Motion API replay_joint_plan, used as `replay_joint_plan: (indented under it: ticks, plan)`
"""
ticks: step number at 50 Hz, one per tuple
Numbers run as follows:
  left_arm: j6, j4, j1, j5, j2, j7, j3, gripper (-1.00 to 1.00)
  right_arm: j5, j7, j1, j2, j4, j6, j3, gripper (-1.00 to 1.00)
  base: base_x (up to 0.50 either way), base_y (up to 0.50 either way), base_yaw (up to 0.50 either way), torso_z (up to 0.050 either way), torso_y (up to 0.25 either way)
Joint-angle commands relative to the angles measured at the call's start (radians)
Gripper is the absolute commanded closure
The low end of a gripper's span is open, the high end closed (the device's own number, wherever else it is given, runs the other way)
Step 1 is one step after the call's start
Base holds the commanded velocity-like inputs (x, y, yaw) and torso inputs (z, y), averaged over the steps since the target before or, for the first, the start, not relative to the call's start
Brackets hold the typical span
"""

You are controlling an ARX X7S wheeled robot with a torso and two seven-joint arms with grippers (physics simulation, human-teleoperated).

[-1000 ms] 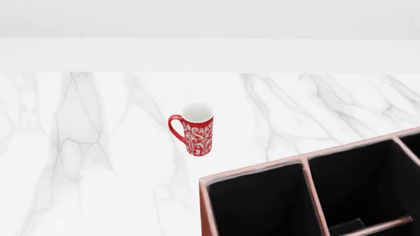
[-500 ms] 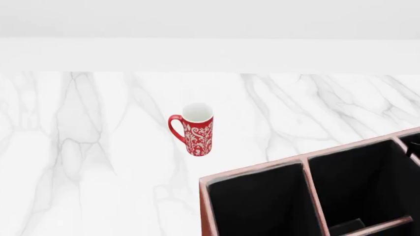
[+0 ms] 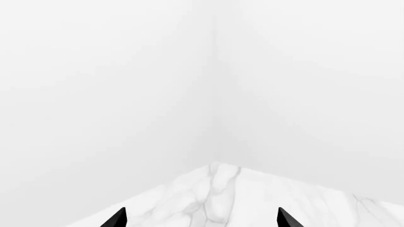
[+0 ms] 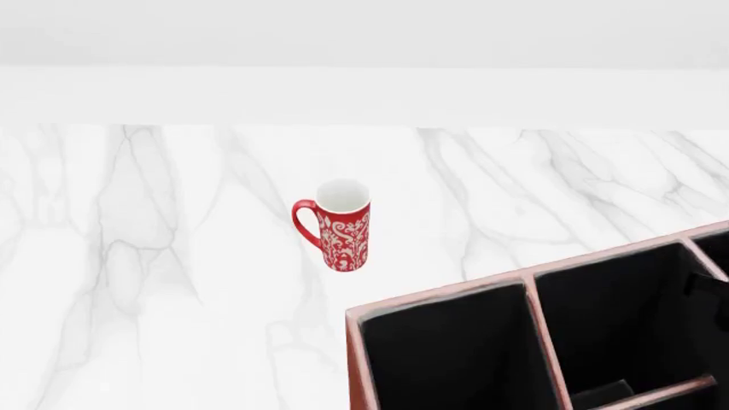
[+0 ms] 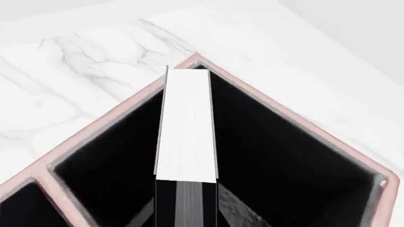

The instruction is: Pick up the book and place it in the right compartment of the caddy.

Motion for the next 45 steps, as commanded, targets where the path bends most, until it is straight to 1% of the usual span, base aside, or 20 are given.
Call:
replay_joint_plan:
  ticks: [1,7,8,35,41,45]
  plan:
    - [-0.001,0.002,-0.002,0.000,-0.003,-0.003,0.001,-1.00,-0.073,-0.049,0.006,-0.011,0.033,-0.017,0.000,1.00,0.01,0.00,0.00,0.000,0.000]
    - [0.001,0.003,0.000,-0.002,-0.002,-0.002,-0.001,-1.00,-0.065,-0.057,0.006,-0.012,0.036,-0.017,0.004,1.00,0.01,0.00,0.00,0.000,0.000]
    - [0.002,0.002,0.001,-0.003,-0.001,-0.002,-0.001,-1.00,-0.062,-0.056,0.004,-0.012,0.034,-0.016,0.006,-1.00,0.00,0.00,0.00,0.000,0.000]
    - [0.002,0.002,0.000,-0.003,-0.006,-0.003,0.004,-1.00,-0.057,-0.060,0.007,-0.012,0.036,-0.019,0.003,-1.00,0.00,0.00,0.00,0.000,0.000]
    - [-0.039,0.010,-0.016,-0.015,-0.028,-0.015,0.014,-1.00,-0.055,-0.051,0.027,-0.013,0.013,-0.016,0.003,-1.00,0.00,0.00,0.00,0.000,0.000]
    - [-0.107,0.026,-0.051,-0.045,-0.066,-0.032,0.029,-1.00,-0.068,-0.020,0.082,-0.012,-0.034,-0.024,0.005,-1.00,0.00,0.00,0.00,0.000,0.000]
